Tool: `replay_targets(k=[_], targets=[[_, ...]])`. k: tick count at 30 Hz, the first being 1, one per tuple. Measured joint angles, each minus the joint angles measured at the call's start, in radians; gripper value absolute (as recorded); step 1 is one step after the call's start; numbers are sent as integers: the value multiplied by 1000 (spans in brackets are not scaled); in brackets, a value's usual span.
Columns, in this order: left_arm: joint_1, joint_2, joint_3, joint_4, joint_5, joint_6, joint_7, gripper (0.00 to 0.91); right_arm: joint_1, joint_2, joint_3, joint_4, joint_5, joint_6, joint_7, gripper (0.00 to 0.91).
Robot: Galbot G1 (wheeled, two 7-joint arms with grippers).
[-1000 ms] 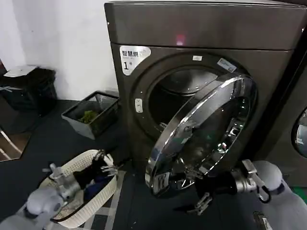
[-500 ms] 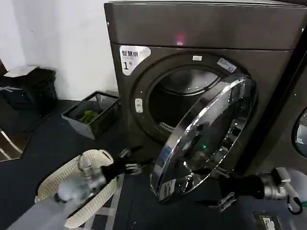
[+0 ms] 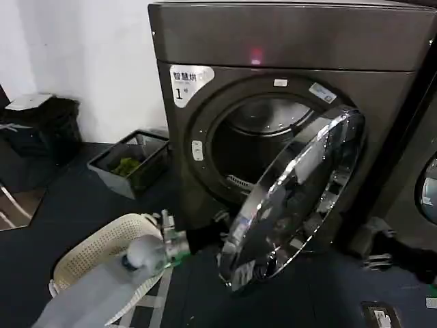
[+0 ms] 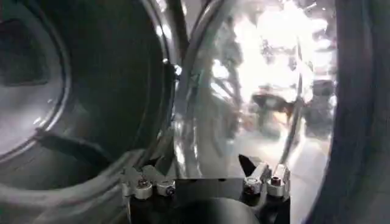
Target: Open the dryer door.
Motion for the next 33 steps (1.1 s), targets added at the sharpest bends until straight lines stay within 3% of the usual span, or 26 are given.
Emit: replay_targets(k=[5, 9, 13, 16, 21, 27, 33], targets=[[-44, -25, 66, 6, 5, -2, 1, 907, -58, 45, 146, 38, -18, -3, 178, 907], [-69, -45, 106, 1, 9, -2, -4, 907, -99, 79, 242, 82, -23, -41, 359, 907], [-86, -69, 136, 1, 26, -2, -6, 907, -147, 115, 338, 119, -100, -54, 537, 907], [-102, -94, 161, 10, 35, -2, -9, 907, -166, 137, 401, 132, -178, -108, 694, 907], [-133, -144, 204, 26, 38, 0, -26, 907, -200, 158, 465, 162, -207, -150, 901, 907], [-183, -205, 253, 55, 29, 0, -34, 907, -214, 136, 553, 139, -261, -191, 1045, 907], [-236, -292, 300, 108, 32, -1, -48, 907, -236, 122, 642, 88, -292, -157, 1064, 907]])
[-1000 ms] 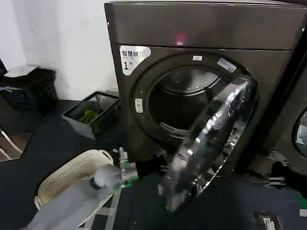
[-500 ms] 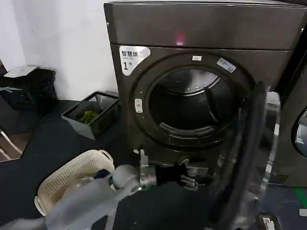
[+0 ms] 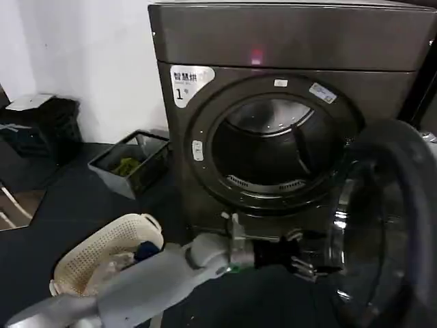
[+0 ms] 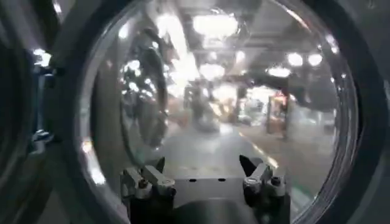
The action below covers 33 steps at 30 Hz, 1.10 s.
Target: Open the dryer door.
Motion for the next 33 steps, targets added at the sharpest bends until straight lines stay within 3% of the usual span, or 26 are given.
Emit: replay_targets(k=[25, 33], targets=[[-92, -341, 57, 245, 30, 1, -47, 907, -38, 15, 145, 63, 58, 6, -72, 907], [-108, -384, 50, 307, 91, -15, -122, 907, -49, 17, 167, 56, 56, 16, -85, 907]])
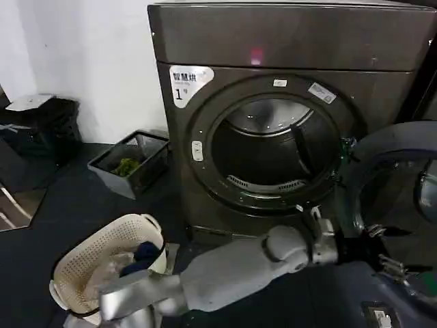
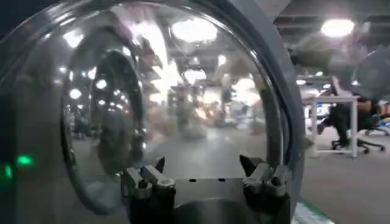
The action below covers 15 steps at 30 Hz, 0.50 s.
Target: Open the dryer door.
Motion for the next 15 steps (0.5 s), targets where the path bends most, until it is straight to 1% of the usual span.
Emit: replay_targets(k=[7, 11, 15], targets=[[-10, 0, -5, 38, 4, -14, -38, 907, -1, 0, 2, -1, -1, 5, 0, 907], [-16, 0, -15, 61, 40, -50, -86, 907, 0, -2, 2, -2, -1, 6, -1, 907], [-22, -1, -30, 86, 58, -73, -101, 907, 2, -2, -3, -3, -3, 7, -1, 907]])
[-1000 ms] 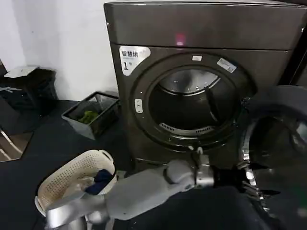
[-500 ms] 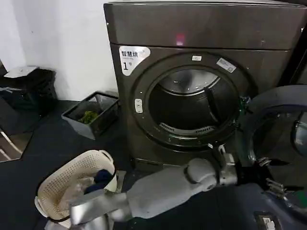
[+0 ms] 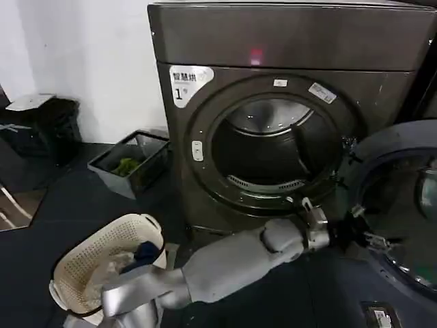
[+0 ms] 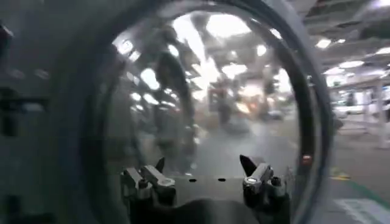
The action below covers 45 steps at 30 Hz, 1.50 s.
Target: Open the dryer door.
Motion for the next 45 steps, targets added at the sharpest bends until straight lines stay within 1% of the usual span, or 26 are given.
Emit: replay_targets(k=[8, 15, 21, 25, 28, 32, 35, 41, 45], targets=[[-6, 1, -4, 0, 0, -30, -7, 907, 1, 0, -2, -6, -1, 5, 0, 907], [-2, 1, 19, -40, -30, -100, 2, 907, 3, -12, 2, -16, -1, 8, -3, 907], [10, 1, 50, -89, -71, -199, 10, 907, 5, -19, 1, -22, -1, 12, -5, 907], [24, 1, 64, -126, -58, -217, -29, 907, 5, -26, 2, -25, -1, 13, -5, 907], [38, 8, 80, -165, -29, -258, -82, 907, 5, -29, 4, -26, -1, 14, -6, 907], [57, 101, 89, -220, -31, -324, -109, 907, 6, -30, 5, -25, -1, 16, -7, 907], [68, 171, 91, -267, -31, -344, -117, 907, 8, -30, 4, -23, -2, 17, -8, 907], [74, 316, 92, -369, -45, -347, -118, 907, 16, -30, 8, -14, -8, 20, -11, 907], [73, 424, 90, -442, -24, -315, -111, 907, 26, -32, 18, -8, -57, 25, -17, 907]])
